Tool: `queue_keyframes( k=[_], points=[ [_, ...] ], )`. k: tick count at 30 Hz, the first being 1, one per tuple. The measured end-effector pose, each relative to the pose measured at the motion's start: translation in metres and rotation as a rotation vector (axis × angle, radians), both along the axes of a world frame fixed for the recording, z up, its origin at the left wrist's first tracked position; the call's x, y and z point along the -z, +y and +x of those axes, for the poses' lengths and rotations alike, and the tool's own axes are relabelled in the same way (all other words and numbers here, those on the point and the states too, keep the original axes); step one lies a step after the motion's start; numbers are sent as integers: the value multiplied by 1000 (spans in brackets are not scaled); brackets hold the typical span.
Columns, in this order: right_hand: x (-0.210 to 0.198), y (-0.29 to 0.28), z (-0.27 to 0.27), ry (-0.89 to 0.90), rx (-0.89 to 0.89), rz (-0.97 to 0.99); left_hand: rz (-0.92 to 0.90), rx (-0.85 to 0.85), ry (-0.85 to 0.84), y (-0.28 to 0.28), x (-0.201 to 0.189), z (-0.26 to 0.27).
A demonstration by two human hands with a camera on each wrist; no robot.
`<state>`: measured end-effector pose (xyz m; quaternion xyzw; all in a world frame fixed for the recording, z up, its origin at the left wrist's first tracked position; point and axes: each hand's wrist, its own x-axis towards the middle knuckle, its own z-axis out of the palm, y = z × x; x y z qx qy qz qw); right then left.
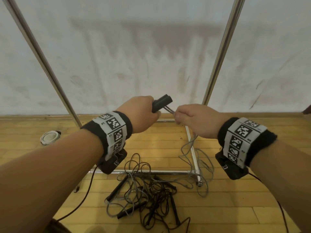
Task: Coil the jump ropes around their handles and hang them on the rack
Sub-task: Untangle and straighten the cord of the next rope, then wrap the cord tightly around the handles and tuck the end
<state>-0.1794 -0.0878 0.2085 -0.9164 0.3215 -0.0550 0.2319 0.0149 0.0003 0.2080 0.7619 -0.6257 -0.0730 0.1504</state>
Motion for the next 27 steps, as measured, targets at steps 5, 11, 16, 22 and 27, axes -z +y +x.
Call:
queue_keyframes(
  k=[5,11,16,22,27],
  points=[
    [-23,18,5,218,-203,-240,273,-43,-225,-1,11,-8],
    [-52,7,-14,116,-194,-108,295,254,-332,10,17,-31],
    [-46,-11,-31,-122,-128,306,118,373,-206,21,2,-34],
    [-37,-16,-36,-353,-96,812,60,383,-198,22,-10,-33],
    [-57,-20,-47,-320,-11,606,155,215,-252,16,-4,-15]
  ],
)
